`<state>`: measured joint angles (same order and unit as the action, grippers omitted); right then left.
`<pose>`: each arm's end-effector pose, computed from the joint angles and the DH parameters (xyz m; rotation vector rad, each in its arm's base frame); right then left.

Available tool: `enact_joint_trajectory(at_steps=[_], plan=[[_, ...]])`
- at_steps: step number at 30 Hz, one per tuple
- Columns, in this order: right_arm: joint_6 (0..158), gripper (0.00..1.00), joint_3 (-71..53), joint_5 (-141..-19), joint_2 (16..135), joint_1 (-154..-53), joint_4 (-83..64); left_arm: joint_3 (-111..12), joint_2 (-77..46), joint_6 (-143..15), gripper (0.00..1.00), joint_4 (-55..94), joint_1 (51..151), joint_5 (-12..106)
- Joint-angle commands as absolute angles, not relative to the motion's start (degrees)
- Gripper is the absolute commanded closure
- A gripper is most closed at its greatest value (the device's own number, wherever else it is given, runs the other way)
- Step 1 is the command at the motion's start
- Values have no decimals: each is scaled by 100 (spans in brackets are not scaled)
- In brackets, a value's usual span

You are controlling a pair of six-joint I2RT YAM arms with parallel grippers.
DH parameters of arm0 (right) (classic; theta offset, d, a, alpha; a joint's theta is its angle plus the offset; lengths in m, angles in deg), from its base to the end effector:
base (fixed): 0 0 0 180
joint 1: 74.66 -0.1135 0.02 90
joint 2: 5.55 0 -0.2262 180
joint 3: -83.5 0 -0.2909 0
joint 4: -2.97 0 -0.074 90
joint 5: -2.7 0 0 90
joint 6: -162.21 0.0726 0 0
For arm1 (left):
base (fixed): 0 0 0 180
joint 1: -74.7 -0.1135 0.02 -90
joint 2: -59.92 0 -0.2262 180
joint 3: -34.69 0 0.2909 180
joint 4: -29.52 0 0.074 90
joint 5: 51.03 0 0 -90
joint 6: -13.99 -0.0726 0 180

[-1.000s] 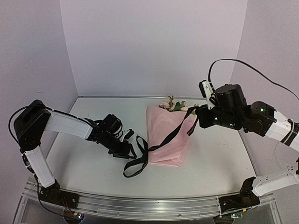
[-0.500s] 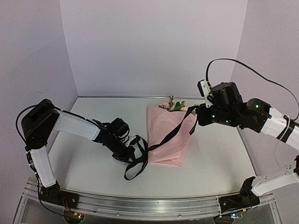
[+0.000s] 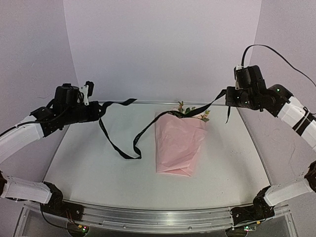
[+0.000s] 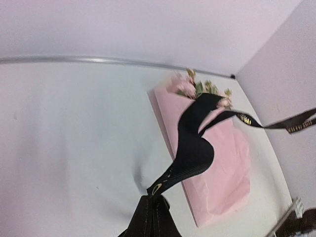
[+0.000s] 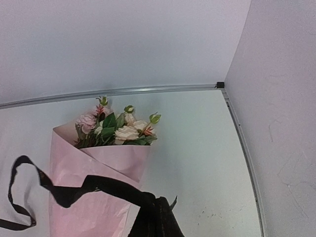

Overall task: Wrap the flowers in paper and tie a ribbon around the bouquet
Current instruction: Straighten the ribbon at the center of the board.

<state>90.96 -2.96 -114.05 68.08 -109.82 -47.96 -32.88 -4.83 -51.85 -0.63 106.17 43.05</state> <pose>0.3039 0.1741 0.3580 -0.0195 2.0501 0.0902 0.2908 -0.1841 0.2652 0.1806 2.1077 -0.6675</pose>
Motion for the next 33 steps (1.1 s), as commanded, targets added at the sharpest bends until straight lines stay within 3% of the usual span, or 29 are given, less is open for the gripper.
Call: enact_joint_trajectory(at_steps=[1,10,14,20,25,33], plan=[[9092,100,132,-12027,6519,-10717,-5216,-3938,-327,-5163,100,-470,10395,2382],[9146,100,318,-12201,5896,-10320,-5790,-5498,-396,-5755,100,-899,9805,624],[9173,100,371,-12332,5741,-10319,-6289,-5657,-270,-5592,100,-1160,9773,301],[9405,100,-295,-13071,5147,-10275,-7089,-4800,186,-4691,100,-1862,9774,405],[9996,100,-1261,-13406,4786,-10094,-7591,-3245,675,-3727,100,-1865,9775,718],[10845,100,-2576,-13477,5024,-9028,-7686,-1415,1038,-2016,100,-1686,9775,688]])
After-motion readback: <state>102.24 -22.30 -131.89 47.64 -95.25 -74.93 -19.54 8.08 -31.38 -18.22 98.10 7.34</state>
